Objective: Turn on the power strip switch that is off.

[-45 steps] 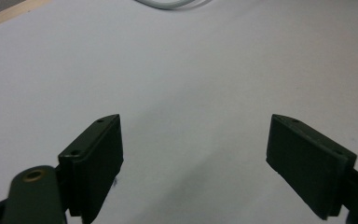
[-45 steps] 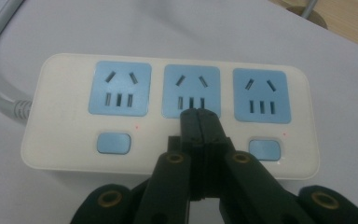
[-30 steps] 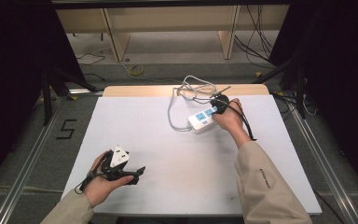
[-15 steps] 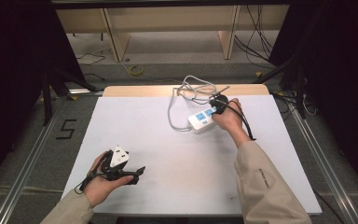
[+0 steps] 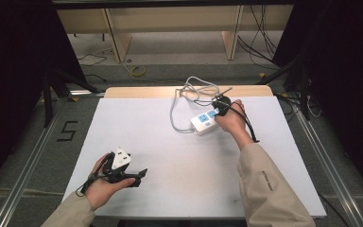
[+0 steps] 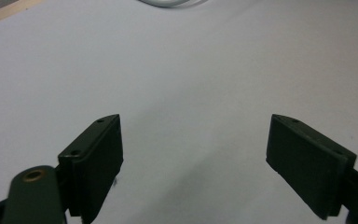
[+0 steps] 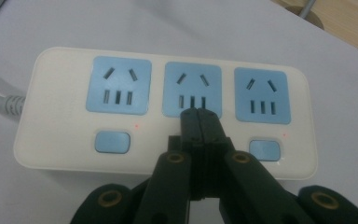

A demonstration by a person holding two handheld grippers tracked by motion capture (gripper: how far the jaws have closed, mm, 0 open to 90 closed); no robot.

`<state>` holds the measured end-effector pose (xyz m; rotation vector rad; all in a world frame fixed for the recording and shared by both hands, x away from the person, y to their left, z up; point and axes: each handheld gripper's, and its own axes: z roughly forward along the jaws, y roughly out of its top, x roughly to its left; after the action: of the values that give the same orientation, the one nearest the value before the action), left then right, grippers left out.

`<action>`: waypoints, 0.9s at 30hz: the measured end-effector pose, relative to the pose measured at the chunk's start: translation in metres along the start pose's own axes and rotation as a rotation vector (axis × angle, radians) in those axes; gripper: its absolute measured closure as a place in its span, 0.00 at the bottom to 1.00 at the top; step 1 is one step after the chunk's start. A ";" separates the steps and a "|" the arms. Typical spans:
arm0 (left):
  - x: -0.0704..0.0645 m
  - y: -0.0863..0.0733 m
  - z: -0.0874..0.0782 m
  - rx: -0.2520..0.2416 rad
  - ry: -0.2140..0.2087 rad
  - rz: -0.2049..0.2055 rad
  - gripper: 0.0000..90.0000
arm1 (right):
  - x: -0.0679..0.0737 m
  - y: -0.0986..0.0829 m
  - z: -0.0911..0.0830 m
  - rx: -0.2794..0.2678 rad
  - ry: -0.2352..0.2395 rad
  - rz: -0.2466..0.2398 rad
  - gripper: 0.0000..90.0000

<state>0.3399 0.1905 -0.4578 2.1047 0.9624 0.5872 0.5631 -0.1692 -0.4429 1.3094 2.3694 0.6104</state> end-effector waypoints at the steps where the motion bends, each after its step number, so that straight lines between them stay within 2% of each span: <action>1: 0.000 0.000 0.000 0.000 0.000 0.000 0.20 | 0.000 0.000 0.000 0.001 0.000 -0.004 1.00; 8: 0.000 0.000 0.000 0.002 -0.001 -0.004 0.20 | -0.001 0.000 0.001 0.000 0.007 0.007 1.00; 19: 0.000 0.000 0.000 0.001 0.000 -0.001 0.20 | 0.000 0.000 0.000 0.002 0.001 -0.001 1.00; 27: 0.000 0.000 0.000 0.000 0.001 -0.001 0.20 | -0.002 -0.002 0.000 -0.010 0.011 0.016 1.00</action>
<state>0.3398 0.1909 -0.4577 2.1038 0.9644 0.5882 0.5623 -0.1717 -0.4440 1.3251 2.3636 0.6352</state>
